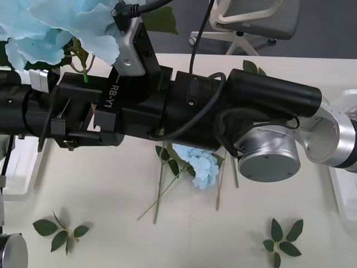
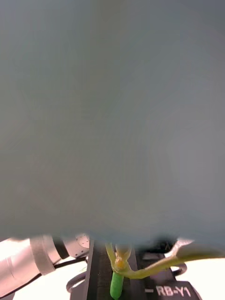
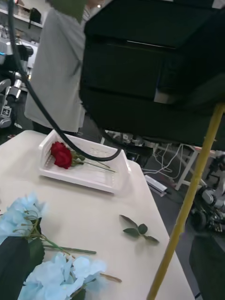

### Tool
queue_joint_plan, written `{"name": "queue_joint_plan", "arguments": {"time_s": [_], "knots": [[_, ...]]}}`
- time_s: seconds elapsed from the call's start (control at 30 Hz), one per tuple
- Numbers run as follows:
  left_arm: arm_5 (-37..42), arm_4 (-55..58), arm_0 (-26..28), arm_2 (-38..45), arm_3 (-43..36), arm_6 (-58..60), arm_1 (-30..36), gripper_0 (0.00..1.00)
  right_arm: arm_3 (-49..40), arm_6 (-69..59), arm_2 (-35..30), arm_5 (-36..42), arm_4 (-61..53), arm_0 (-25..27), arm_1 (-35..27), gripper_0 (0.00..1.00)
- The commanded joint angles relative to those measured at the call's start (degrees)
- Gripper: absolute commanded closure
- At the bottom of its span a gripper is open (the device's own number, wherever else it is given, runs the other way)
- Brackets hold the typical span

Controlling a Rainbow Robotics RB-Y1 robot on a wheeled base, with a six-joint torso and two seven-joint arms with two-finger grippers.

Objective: Put the red flowers into the right box and the blue flowers into the left box

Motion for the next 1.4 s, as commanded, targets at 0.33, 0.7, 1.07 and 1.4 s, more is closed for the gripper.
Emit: {"name": "queue_joint_plan", "arguments": {"time_s": [0.33,0.7,1.07,1.4], "knots": [[-0.8,1.19,-0.62,-2.05,-2.97,-2.19,0.2,0.52,-1.82,-1.87,-0.92,-0.19,-1.08,-1.64,-2.47,1.0],[-0.89,0.92,0.0,-2.41,-2.97,-2.19,0.2,1.0,-1.82,-1.87,-0.92,-0.19,-1.17,-1.64,-2.47,1.0],[-0.97,1.1,0.17,-2.67,-2.97,-2.19,0.2,1.0,-1.38,-1.78,-0.92,-0.19,-1.08,-1.64,-2.56,0.22],[-1.24,1.1,0.26,-1.88,-3.05,-2.19,0.2,1.0,-1.38,-2.39,-1.01,-0.28,-1.79,-1.55,-2.74,0.0]]}}
